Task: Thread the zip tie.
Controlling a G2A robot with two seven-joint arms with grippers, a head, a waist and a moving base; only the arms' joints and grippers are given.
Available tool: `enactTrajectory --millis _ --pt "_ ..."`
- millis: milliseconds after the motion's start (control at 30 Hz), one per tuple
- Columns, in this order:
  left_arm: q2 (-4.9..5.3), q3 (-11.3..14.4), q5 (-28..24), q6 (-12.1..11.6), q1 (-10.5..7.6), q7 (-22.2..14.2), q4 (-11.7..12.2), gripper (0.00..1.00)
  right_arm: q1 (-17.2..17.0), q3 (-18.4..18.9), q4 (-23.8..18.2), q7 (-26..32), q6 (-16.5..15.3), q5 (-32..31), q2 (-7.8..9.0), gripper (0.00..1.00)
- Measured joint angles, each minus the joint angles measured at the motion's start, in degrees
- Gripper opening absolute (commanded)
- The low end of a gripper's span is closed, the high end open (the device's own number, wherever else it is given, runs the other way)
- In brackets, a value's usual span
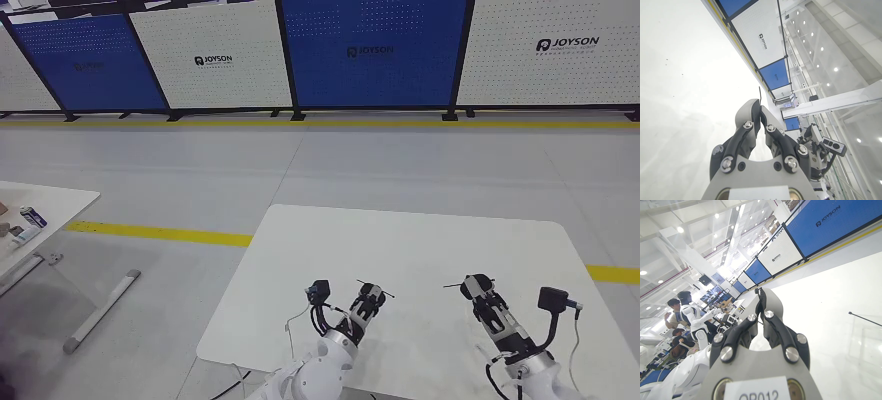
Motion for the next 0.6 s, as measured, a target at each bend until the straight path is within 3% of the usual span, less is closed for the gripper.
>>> enactTrajectory --millis 200,600 --pt "-0.54 1.0 1.4 2.1 -0.73 0.8 0.8 0.0 0.0 0.0 0.0 0.0 0.0 0.0 0.0 0.0" --pt "-0.57 1.0 1.9 1.6 -0.85 0.7 0.9 0.0 0.0 0.0 0.0 0.0 0.0 0.0 0.0 0.0"
